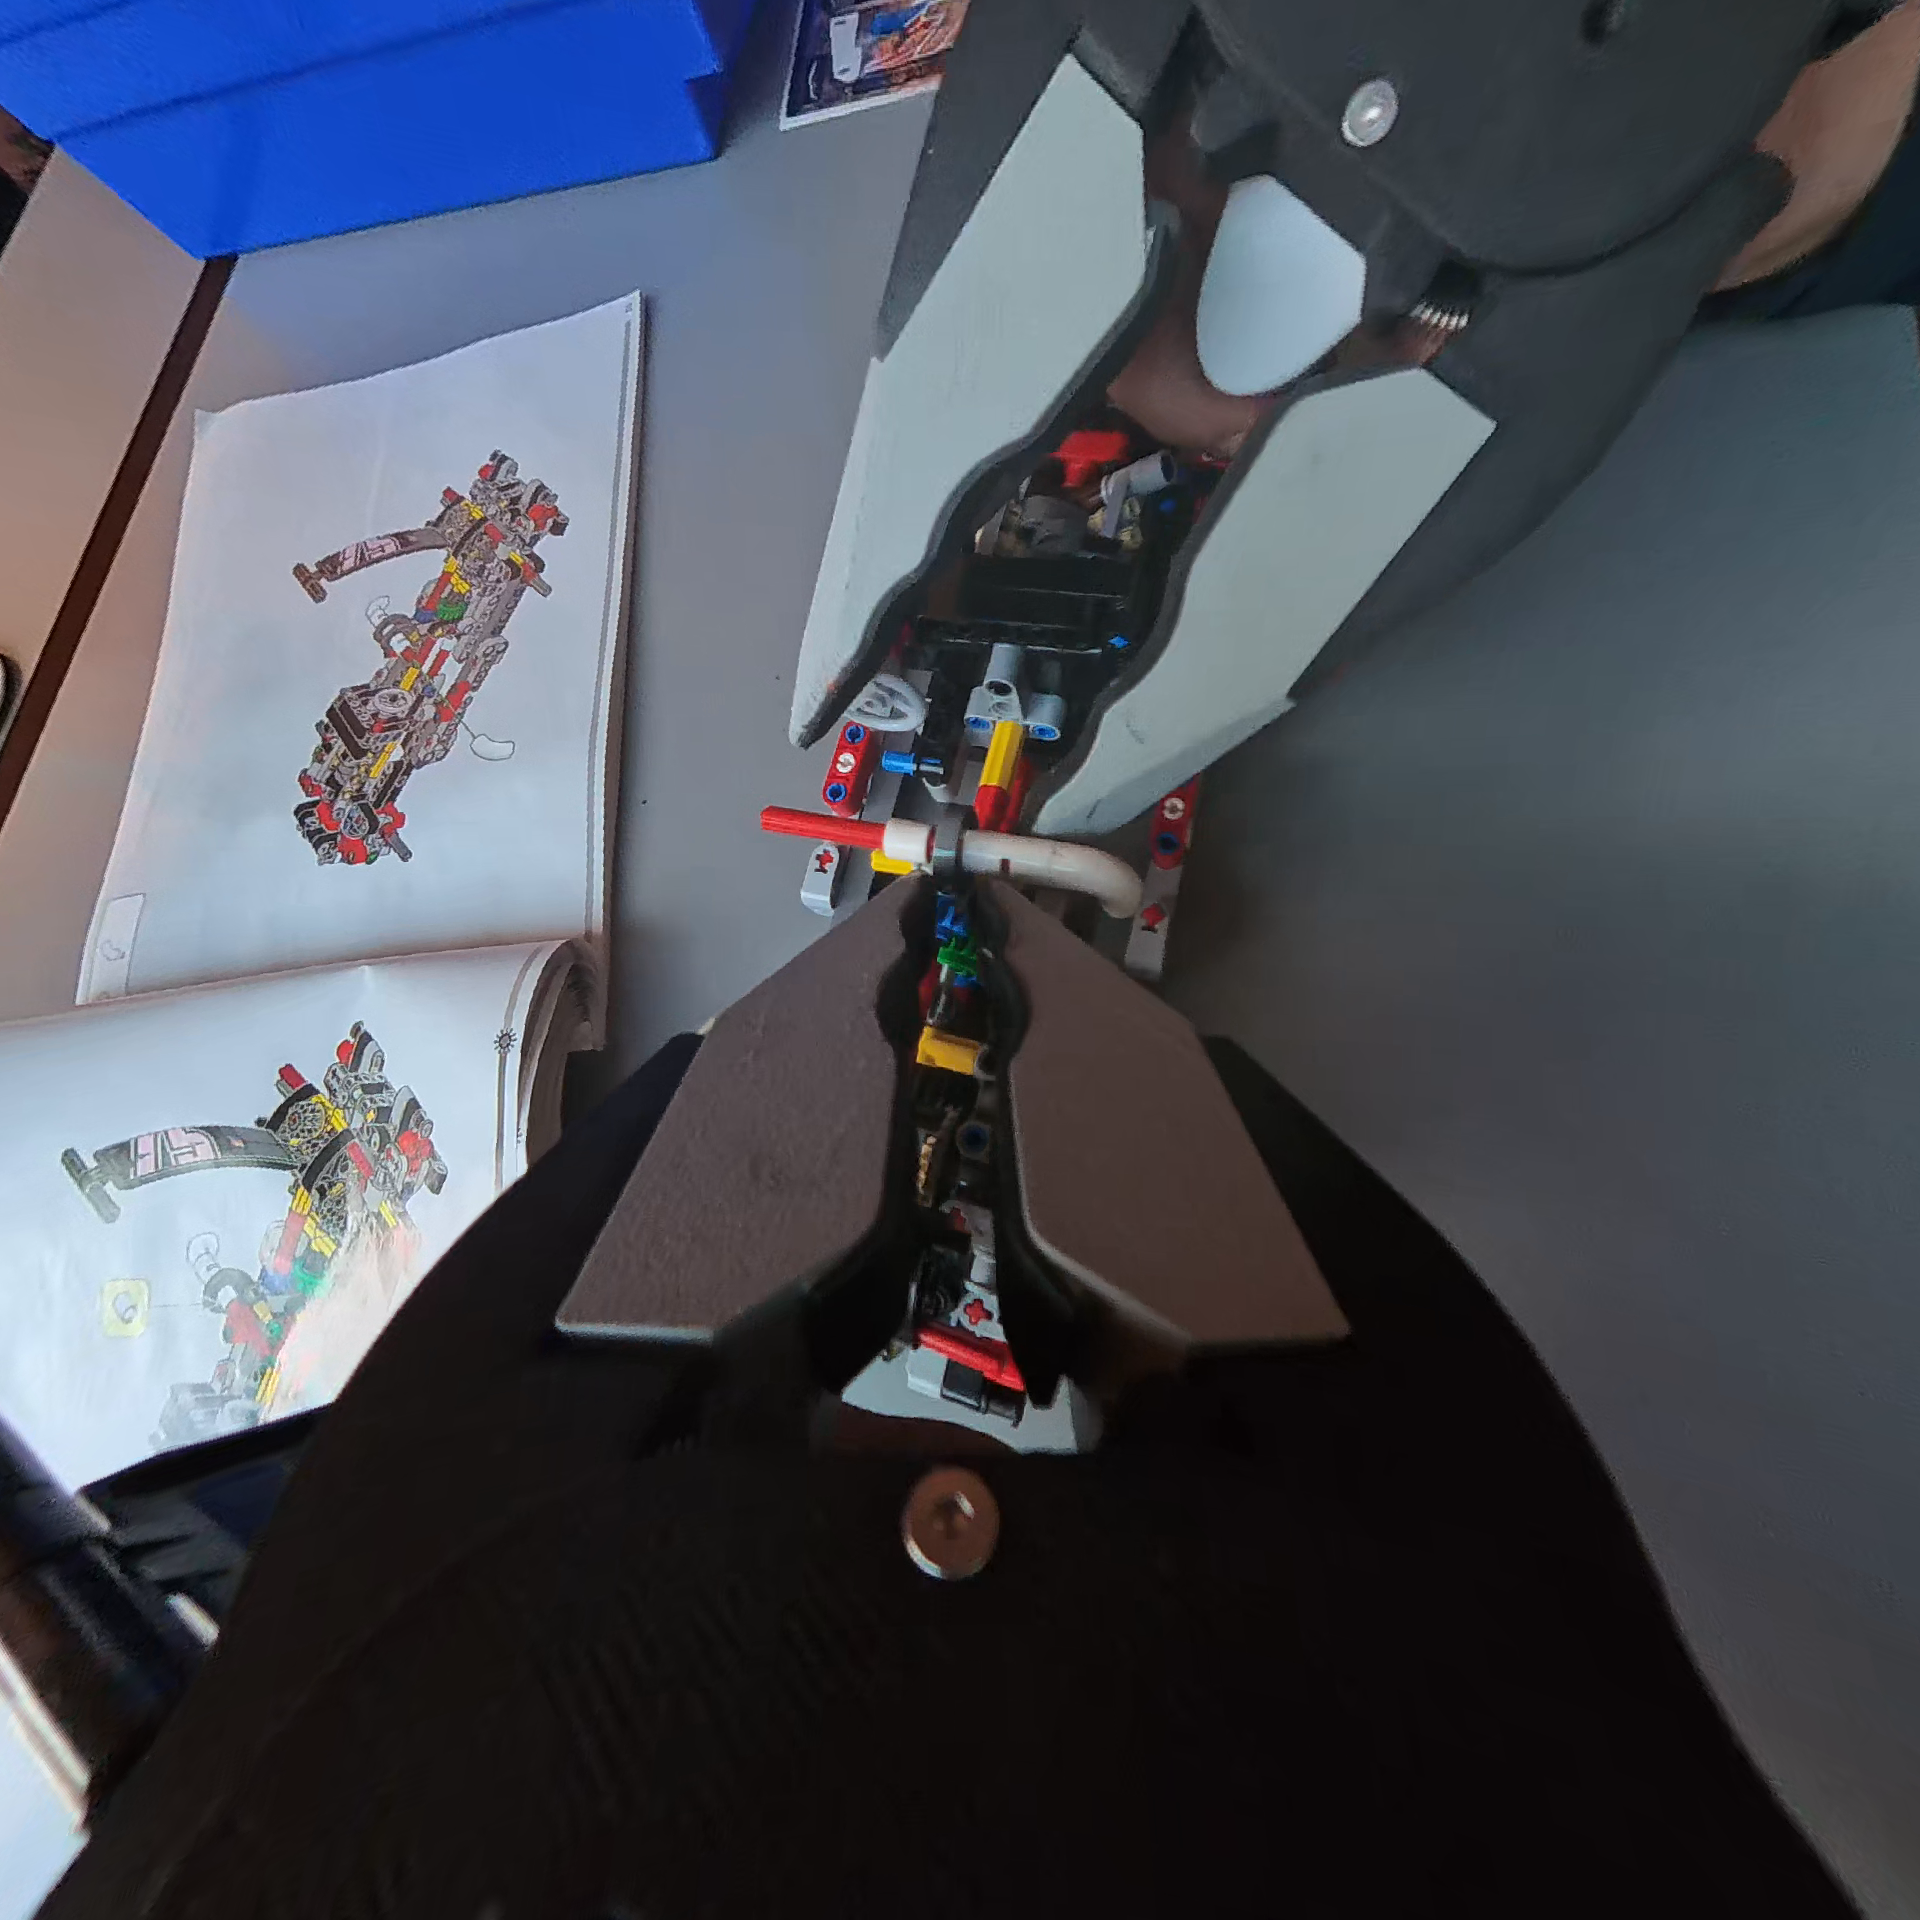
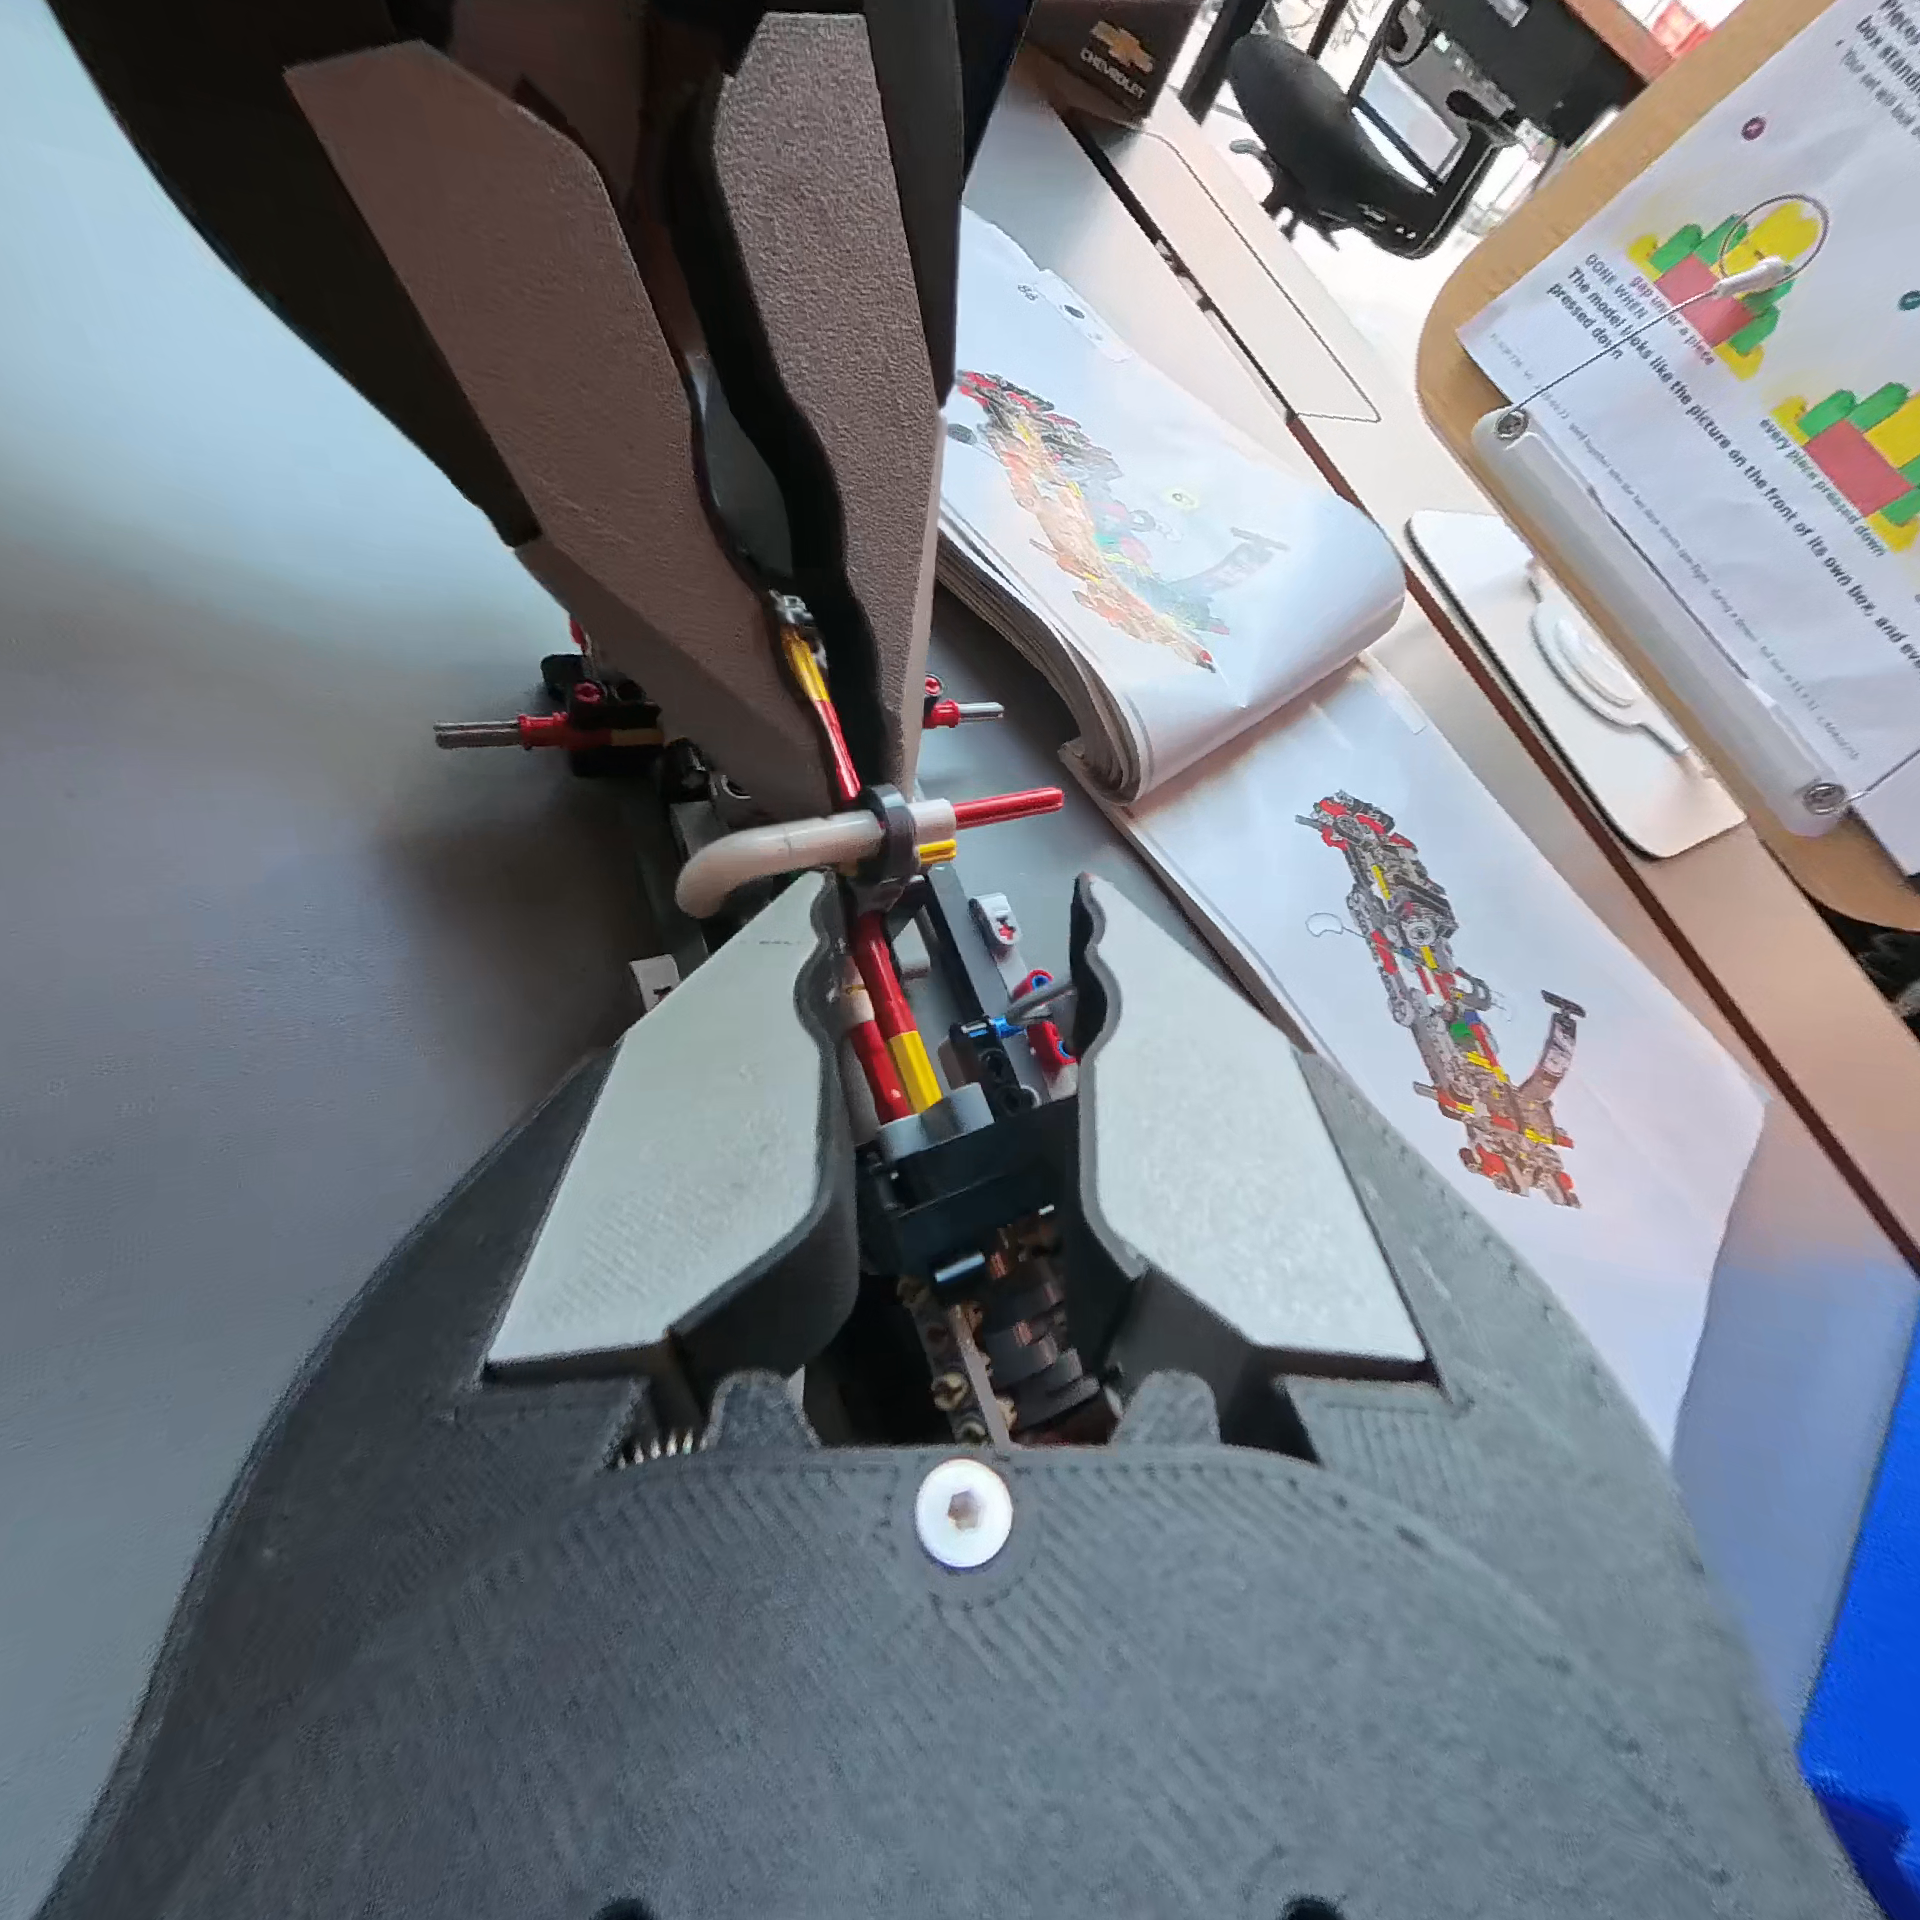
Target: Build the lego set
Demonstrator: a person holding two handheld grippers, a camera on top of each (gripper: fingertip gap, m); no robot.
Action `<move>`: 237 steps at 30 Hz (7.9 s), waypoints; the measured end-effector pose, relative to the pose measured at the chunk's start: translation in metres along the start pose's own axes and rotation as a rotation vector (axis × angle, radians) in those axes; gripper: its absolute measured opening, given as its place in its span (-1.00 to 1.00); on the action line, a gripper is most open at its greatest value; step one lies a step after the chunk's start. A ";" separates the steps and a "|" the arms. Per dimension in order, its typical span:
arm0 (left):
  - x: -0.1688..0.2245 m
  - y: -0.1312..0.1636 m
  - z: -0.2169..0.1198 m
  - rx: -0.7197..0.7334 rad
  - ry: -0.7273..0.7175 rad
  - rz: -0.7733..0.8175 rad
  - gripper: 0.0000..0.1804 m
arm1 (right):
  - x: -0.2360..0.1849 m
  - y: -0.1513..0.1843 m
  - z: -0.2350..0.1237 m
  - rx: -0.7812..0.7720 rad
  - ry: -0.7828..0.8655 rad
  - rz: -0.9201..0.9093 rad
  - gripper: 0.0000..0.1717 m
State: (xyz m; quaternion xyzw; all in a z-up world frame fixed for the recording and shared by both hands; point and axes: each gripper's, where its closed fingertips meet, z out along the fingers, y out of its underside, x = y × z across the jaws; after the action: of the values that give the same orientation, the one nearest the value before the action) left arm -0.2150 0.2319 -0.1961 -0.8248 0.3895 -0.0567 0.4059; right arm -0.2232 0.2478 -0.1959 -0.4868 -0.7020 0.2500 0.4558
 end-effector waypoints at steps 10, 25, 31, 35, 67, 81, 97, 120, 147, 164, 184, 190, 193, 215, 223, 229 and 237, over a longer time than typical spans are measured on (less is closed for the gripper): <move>-0.002 0.001 -0.001 0.011 0.013 0.007 -0.98 | 0.000 0.002 0.000 0.014 -0.079 0.089 -0.59; -0.006 0.002 0.000 -0.002 0.022 -0.008 -0.98 | 0.001 -0.002 0.001 0.028 -0.086 0.094 -0.60; -0.005 0.002 0.000 -0.003 0.026 -0.011 -0.98 | 0.000 -0.002 0.002 0.021 -0.069 0.053 -0.60; -0.005 0.002 0.000 -0.003 0.033 -0.006 -0.98 | -0.001 -0.003 0.003 0.007 -0.061 0.018 -0.63; -0.004 0.004 -0.002 -0.026 0.049 -0.044 -1.00 | -0.013 -0.005 0.004 -0.053 -0.214 -0.133 -0.89; -0.006 0.005 -0.002 -0.034 0.039 -0.059 -1.00 | -0.012 -0.004 0.007 -0.080 -0.269 -0.137 -0.90; -0.013 0.008 -0.003 -0.025 0.035 -0.077 -0.99 | -0.006 -0.002 0.006 -0.024 -0.318 -0.054 -0.82; -0.011 0.008 -0.003 -0.035 0.064 -0.110 -1.00 | -0.008 -0.007 0.015 -0.019 -0.199 -0.219 -0.86; -0.016 0.008 -0.002 -0.048 0.050 -0.137 -1.00 | -0.005 -0.005 0.018 -0.068 -0.219 -0.248 -0.91; -0.020 0.010 -0.004 -0.031 0.075 -0.161 -1.00 | 0.015 -0.005 0.003 0.059 -0.299 -0.151 -0.95; -0.018 0.012 -0.008 -0.020 0.110 -0.126 -0.99 | 0.038 -0.007 -0.006 0.079 -0.229 -0.046 -0.81; 0.003 0.015 -0.020 -0.020 0.286 0.003 -0.99 | 0.048 0.005 -0.020 0.084 -0.416 0.211 -0.80; 0.008 0.018 -0.028 -0.045 0.350 -0.012 -0.87 | 0.051 0.013 -0.024 0.061 -0.472 0.279 -0.79; 0.015 0.033 -0.084 0.108 0.064 -0.346 -0.58 | 0.068 0.030 -0.031 0.010 -0.460 0.373 -0.86; 0.043 0.061 -0.073 0.065 -0.024 -0.514 -0.51 | 0.056 0.031 -0.040 -0.009 -0.560 0.357 -0.88; 0.069 0.070 -0.071 0.070 -0.050 -0.535 -0.50 | 0.058 0.031 -0.048 0.008 -0.561 0.304 -0.81; 0.069 0.102 -0.082 -0.035 -0.325 -0.446 -0.52 | 0.088 0.014 -0.061 0.237 -0.459 0.318 -0.84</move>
State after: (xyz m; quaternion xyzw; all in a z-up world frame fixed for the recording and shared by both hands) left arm -0.2617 0.0954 -0.2302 -0.8953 0.1291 -0.0046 0.4262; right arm -0.1724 0.3277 -0.1444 -0.4650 -0.6674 0.5018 0.2941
